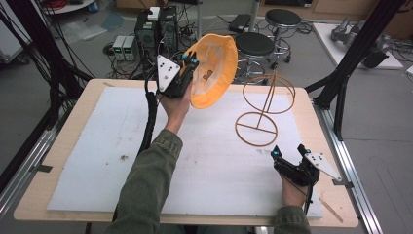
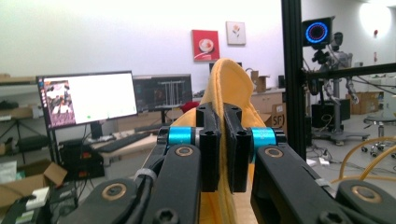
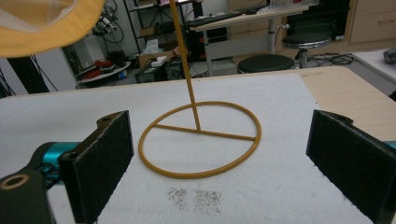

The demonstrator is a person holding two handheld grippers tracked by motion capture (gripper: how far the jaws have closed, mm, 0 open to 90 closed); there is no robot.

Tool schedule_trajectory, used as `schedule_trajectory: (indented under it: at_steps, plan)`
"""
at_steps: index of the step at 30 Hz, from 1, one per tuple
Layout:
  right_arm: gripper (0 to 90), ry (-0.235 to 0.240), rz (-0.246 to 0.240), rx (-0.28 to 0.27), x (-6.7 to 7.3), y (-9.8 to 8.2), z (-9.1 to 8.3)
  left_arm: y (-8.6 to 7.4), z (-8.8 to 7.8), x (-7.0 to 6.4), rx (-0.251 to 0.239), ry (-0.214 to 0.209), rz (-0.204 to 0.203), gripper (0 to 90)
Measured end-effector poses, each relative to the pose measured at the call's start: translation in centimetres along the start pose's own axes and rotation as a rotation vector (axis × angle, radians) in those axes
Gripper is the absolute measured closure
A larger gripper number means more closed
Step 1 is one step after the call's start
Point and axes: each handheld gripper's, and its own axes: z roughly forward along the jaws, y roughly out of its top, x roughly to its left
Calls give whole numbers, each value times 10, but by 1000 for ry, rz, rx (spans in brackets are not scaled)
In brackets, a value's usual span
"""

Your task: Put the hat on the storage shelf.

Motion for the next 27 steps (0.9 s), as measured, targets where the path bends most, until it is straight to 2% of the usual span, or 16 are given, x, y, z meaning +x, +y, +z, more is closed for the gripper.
schedule_trajectory:
  at_steps: [3, 9, 11, 12, 17, 21, 25, 27]
  plan:
    - [61, 0, -1, -1, 0, 0, 0, 5, 3, -4, -9, -6, 4, 860]
    - [61, 0, 7, -2, 0, 0, -1, 17, 18, -21, -32, -19, 1, 860]
    - [61, 2, 6, -5, 0, 0, -1, 18, 20, -24, -31, -20, 5, 860]
    - [61, 3, 9, -1, 0, 0, -1, 18, 24, -29, -30, -22, 10, 860]
    - [61, 5, 6, -3, 0, 0, -1, 17, 32, -40, -34, -33, 7, 860]
    - [61, 14, 8, -1, 0, 0, 0, 15, 44, -54, -33, -46, -7, 860]
    - [61, 16, 8, 0, 0, 0, 0, 17, 50, -64, -42, -63, -25, 860]
    - [61, 19, 7, -1, -1, 0, 1, 22, 55, -75, -53, -87, -24, 859]
